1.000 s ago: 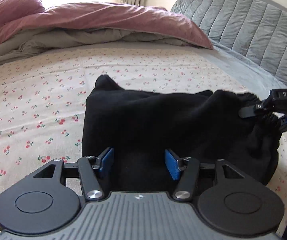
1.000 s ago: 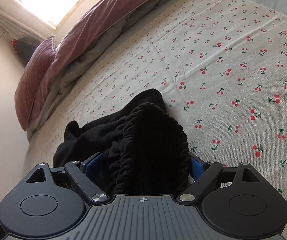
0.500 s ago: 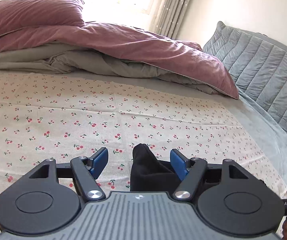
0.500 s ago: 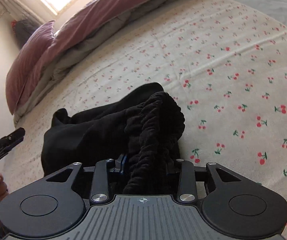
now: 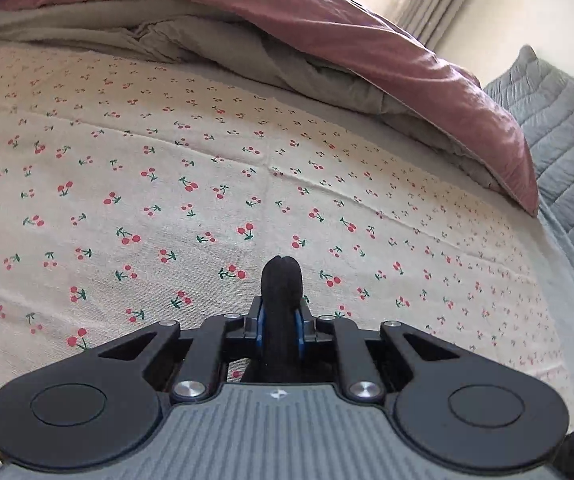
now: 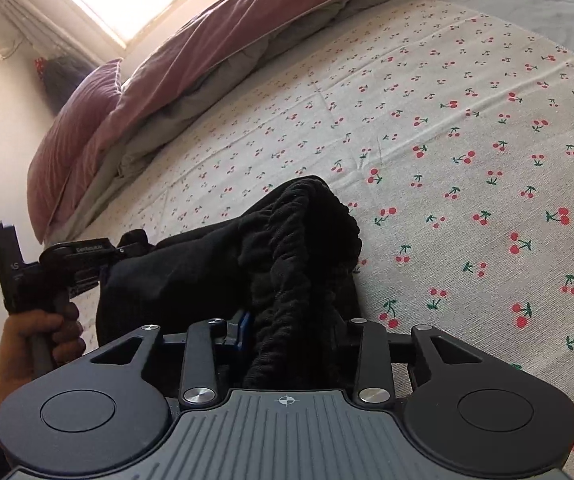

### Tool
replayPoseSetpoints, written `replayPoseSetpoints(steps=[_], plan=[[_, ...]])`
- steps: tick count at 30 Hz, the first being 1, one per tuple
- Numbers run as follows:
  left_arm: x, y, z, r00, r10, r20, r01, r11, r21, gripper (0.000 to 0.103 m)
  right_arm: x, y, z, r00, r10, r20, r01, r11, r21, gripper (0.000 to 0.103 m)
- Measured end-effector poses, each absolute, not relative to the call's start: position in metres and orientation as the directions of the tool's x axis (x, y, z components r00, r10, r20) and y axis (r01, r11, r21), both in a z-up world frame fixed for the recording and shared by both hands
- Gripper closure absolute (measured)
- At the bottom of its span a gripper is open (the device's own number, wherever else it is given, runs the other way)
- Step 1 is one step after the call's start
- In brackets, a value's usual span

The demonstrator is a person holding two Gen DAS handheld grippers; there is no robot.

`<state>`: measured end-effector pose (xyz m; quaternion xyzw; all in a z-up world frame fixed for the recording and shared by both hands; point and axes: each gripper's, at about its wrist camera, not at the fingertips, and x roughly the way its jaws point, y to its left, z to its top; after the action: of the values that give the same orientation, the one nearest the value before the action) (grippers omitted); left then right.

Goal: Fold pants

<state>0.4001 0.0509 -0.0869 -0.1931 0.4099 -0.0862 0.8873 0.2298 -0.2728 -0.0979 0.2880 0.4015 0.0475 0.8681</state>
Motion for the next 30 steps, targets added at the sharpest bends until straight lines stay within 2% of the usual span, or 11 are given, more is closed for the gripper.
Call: replayPoseSetpoints(steps=[2,5,8,9,11,15,19,21,23,25,30], plan=[[0.399,0.07,-0.1,0.654,-0.359,-0.666,-0.115,0.823,-0.556,0.1,0.227,-0.274,-0.095,0.684,0.32,-0.655,0.135,0.827,0.545,0.072],[0.397,0.069,-0.102,0.66,-0.362,-0.658,-0.122,0.812,-0.57,0.099,0.233,-0.275,-0.105,0.653,0.32,-0.687,0.165,0.824,0.541,0.071],[0.384,0.067,-0.079,0.706,-0.372,-0.603,-0.04,0.829,-0.558,0.089,0.237,-0.281,-0.114,0.619,0.326,-0.714,0.198,0.815,0.544,0.047],[0.378,0.073,-0.066,0.738,-0.377,-0.56,-0.01,0.823,-0.568,0.083,0.236,-0.285,-0.113,0.611,0.323,-0.723,0.219,0.809,0.546,0.037],[0.369,0.082,-0.043,0.769,-0.376,-0.516,0.028,0.827,-0.562,0.047,0.232,-0.294,-0.106,0.614,0.315,-0.723,0.242,0.797,0.553,0.031],[0.333,0.081,-0.011,0.785,-0.363,-0.501,0.135,0.891,-0.434,0.044,0.217,-0.301,-0.077,0.689,0.221,-0.69,0.219,0.845,0.489,0.031],[0.277,0.058,-0.028,0.729,-0.409,-0.549,0.252,0.906,-0.34,0.041,0.201,-0.284,-0.042,0.802,0.043,-0.596,0.156,0.948,0.278,0.032],[0.252,0.044,-0.049,0.7,-0.409,-0.585,0.298,0.912,-0.282,0.041,0.194,-0.269,-0.028,0.854,0.081,-0.514,0.062,0.965,0.255,0.049],[0.24,0.034,-0.063,0.697,-0.406,-0.592,0.33,0.914,-0.238,0.041,0.195,-0.256,-0.025,0.856,0.148,-0.496,-0.013,0.964,0.266,0.063],[0.24,0.03,-0.077,0.685,-0.38,-0.621,0.321,0.923,-0.211,0.041,0.203,-0.244,-0.03,0.836,0.155,-0.525,-0.027,0.969,0.244,0.063],[0.244,0.037,-0.101,0.65,-0.34,-0.679,0.292,0.938,-0.19,0.041,0.233,-0.219,-0.069,0.728,0.098,-0.678,-0.005,0.99,0.138,0.063]])
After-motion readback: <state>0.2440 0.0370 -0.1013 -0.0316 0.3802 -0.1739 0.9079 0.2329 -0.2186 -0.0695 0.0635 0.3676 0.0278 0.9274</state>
